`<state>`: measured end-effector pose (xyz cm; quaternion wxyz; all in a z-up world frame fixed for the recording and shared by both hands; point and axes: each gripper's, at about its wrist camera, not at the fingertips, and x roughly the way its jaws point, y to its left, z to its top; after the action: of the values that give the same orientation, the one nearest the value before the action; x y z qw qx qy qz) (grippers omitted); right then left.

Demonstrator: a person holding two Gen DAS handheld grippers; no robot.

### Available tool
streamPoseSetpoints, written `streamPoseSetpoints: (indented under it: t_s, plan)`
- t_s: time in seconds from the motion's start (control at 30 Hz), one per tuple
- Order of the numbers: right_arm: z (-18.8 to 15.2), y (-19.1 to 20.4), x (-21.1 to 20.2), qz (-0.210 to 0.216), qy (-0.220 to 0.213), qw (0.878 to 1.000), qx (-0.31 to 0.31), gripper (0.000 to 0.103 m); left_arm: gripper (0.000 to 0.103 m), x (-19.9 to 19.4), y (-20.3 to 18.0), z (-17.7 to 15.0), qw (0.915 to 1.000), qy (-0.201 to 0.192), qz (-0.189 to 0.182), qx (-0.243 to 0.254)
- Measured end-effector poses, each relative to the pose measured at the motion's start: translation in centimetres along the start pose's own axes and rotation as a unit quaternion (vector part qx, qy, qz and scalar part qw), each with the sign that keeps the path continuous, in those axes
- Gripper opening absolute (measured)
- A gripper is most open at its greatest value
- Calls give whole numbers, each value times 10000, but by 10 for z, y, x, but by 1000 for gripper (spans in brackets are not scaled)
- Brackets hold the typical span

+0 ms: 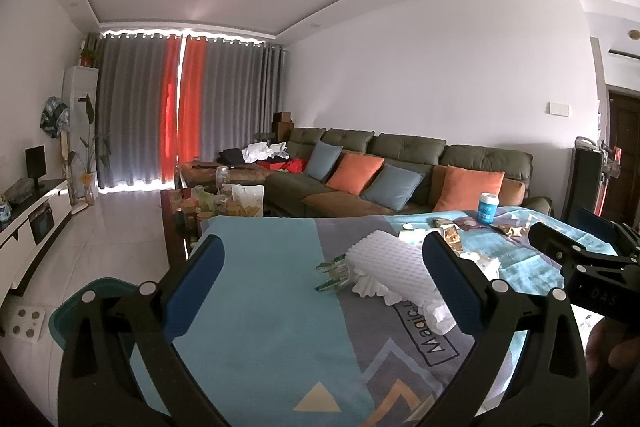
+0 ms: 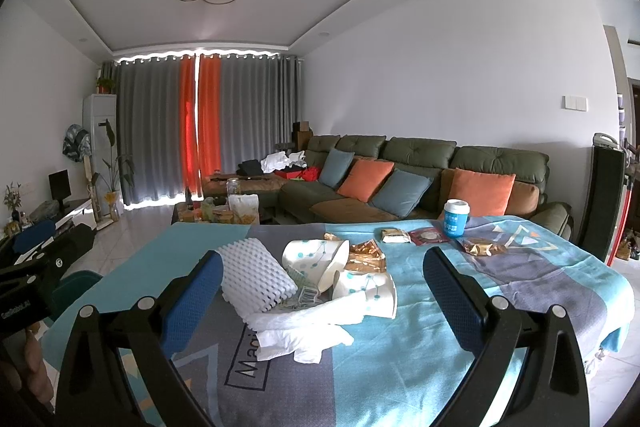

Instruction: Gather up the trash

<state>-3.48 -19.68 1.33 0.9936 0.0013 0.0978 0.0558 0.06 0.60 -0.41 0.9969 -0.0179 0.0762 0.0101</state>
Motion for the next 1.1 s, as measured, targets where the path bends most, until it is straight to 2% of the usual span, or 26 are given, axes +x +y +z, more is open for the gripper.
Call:
streamPoseSetpoints:
  t_s: [0.73, 1.1]
  plan:
    - [-3, 0, 1, -13, 32, 10000, 2, 97, 98, -1, -5, 2, 9999, 105, -89, -7]
    - [-4, -6, 9, -101, 165, 9998, 60, 97, 98, 18, -11, 4, 9994, 241, -224, 70]
